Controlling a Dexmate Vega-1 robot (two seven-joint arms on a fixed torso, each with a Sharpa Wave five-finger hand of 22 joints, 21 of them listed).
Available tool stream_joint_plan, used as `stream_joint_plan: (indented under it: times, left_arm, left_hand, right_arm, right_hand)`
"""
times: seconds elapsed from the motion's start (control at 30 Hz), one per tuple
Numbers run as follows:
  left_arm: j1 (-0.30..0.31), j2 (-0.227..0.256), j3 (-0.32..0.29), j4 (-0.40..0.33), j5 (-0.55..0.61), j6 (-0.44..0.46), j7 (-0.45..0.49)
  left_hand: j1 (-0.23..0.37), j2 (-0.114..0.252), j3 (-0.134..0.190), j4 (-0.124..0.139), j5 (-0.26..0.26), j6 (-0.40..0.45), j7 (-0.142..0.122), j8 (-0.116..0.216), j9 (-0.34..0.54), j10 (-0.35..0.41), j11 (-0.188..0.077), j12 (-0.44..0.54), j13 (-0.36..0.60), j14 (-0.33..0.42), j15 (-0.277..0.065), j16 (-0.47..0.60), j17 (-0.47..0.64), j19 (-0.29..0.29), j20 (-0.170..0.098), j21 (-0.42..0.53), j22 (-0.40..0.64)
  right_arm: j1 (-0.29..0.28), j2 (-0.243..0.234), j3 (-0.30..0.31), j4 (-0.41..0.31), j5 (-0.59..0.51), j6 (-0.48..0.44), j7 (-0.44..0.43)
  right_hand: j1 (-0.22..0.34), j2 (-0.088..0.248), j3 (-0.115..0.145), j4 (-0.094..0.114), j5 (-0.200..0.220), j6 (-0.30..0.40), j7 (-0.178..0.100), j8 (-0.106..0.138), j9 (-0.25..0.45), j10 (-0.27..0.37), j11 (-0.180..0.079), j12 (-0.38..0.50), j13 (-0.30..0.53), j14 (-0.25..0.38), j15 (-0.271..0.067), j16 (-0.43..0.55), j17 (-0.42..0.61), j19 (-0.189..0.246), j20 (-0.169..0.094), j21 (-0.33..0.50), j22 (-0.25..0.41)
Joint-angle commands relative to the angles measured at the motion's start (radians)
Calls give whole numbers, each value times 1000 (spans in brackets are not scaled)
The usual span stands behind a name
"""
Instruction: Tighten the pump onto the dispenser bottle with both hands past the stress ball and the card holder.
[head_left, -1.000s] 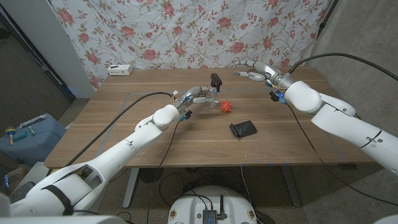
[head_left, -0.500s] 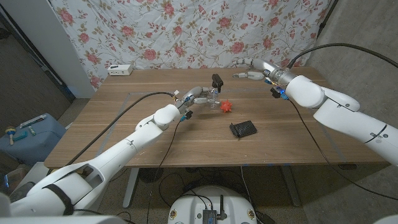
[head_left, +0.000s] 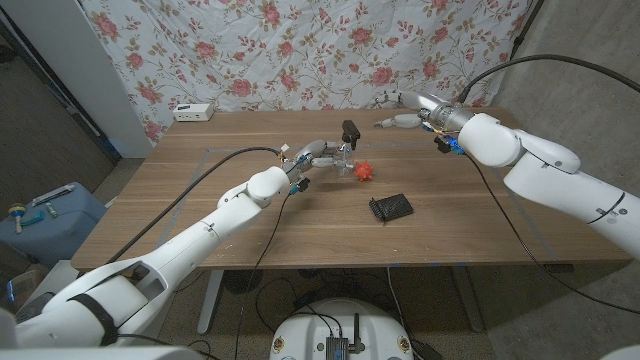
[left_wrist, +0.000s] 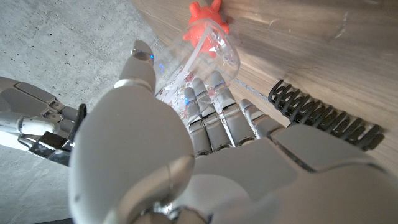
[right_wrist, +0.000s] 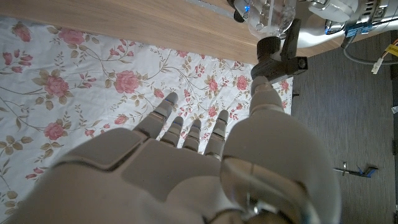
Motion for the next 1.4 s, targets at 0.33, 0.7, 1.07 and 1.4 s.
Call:
stream_joint_plan:
  times: [0.33, 0.7, 1.07, 1.4]
  left_arm:
    - [9, 21, 8, -58, 5, 49, 3]
    - [11, 23, 10, -67, 3, 63, 1]
    - [0, 13, 19, -56, 0, 69, -9]
    - [-20, -8, 30, -23, 1, 59, -18]
  left_hand:
    - [-23, 73, 59, 46, -1, 69, -1, 5, 3, 12, -3, 4, 5, 10, -70, 1, 2, 5, -113, -3, 2]
    - [-25, 73, 61, 45, -1, 72, -3, 5, 3, 15, -1, 3, 7, 9, -68, 0, 1, 5, -112, -2, 2]
    - [-30, 74, 65, 45, 0, 78, 2, 5, 3, 20, -2, 3, 10, 11, -68, 0, 1, 6, -111, -2, 2]
    - [-34, 74, 68, 45, 0, 80, 0, 3, 3, 21, -1, 1, 12, 12, -66, -1, 1, 7, -112, -2, 2]
  right_arm:
    - [80, 2, -49, -30, -149, -14, 168]
    - [109, 20, -60, -27, -176, 7, 219]
    - [148, 31, -82, -13, -213, 32, 283]
    - [200, 51, -112, 16, -248, 68, 358]
  right_hand:
    - [113, -10, 30, -6, -19, 33, 0, 3, 2, -63, -18, -6, 4, -42, 13, -3, 4, -25, 8, -2, 2]
    - [194, -12, 48, -4, -31, 54, 0, 4, 3, -119, -18, -6, 4, -62, 19, 0, 5, -35, 7, -1, 2]
    - [253, -7, 65, -5, -38, 79, 1, 9, 4, -135, -25, -1, 3, -77, 23, 0, 5, -41, 9, -1, 2]
    - [289, -11, 71, -3, -45, 104, 1, 13, 5, -143, -28, 1, 3, -88, 25, 0, 5, -47, 14, -1, 2]
